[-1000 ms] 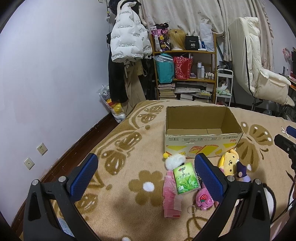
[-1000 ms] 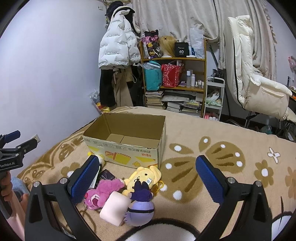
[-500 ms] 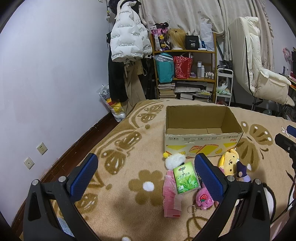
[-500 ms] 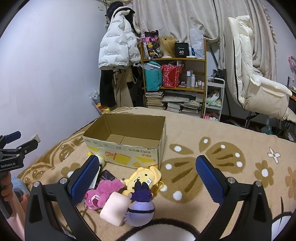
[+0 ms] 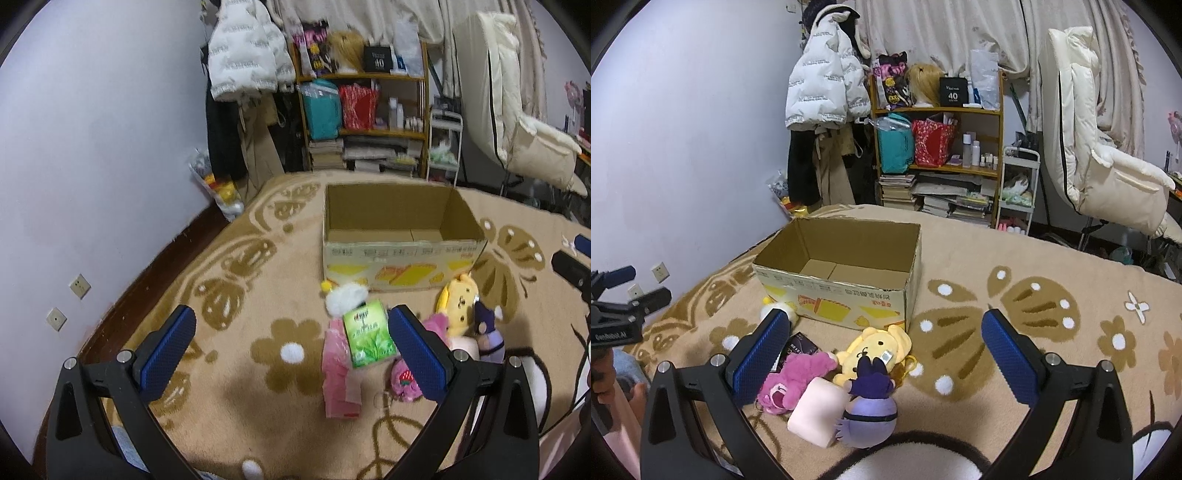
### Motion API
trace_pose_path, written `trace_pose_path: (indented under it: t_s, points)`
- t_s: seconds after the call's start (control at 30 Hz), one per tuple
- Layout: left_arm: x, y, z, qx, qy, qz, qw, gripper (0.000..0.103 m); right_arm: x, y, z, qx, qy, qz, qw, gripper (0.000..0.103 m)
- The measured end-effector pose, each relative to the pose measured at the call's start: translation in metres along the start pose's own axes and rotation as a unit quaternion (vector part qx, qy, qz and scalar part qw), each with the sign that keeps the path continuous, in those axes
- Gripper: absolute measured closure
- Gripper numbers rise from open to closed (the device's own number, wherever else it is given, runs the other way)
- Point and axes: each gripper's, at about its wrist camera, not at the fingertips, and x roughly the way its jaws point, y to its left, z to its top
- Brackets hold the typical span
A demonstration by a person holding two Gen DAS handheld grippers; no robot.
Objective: Organize soft objects
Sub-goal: 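Lower the left tool onto the green tissue pack while the right tool lowers onto the purple plush doll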
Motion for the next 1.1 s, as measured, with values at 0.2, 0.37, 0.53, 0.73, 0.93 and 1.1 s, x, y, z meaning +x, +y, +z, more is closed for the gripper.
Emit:
trace_pose_path:
  t_s: [0.2,0.37,0.53,0.73,0.93,1.1]
  points:
    - [0.031,-0.009,0.0,0.012,0.063,-0.007,0.9979,0.0,0.016,-0.013,0.006,0.019,0.034,0.001,0.999,0.0]
    - [0.059,-0.019,-0.004,0.024,0.117,-0.004,0.9928,0.0,0.039,-0.014,0.001,0.034,0.073,0.006,0.997,0.0]
    - [0.083,-0.023,-0.008,0.018,0.163,-0.015,0.9864,0.0,0.057,-0.02,-0.004,0.054,0.109,0.007,0.993,0.0]
    - [0.102,-0.029,-0.004,0.016,0.175,-0.018,0.9843,0.0,0.068,-0.025,-0.007,0.073,0.131,0.013,0.989,0.0]
    - [0.119,-0.041,0.0,0.031,0.18,-0.014,0.983,0.0,0.083,-0.023,-0.011,0.07,0.152,0.014,0.986,0.0]
    - [0.133,-0.044,0.002,0.027,0.186,-0.02,0.9819,0.0,0.094,-0.022,-0.017,0.07,0.169,0.019,0.983,0.0]
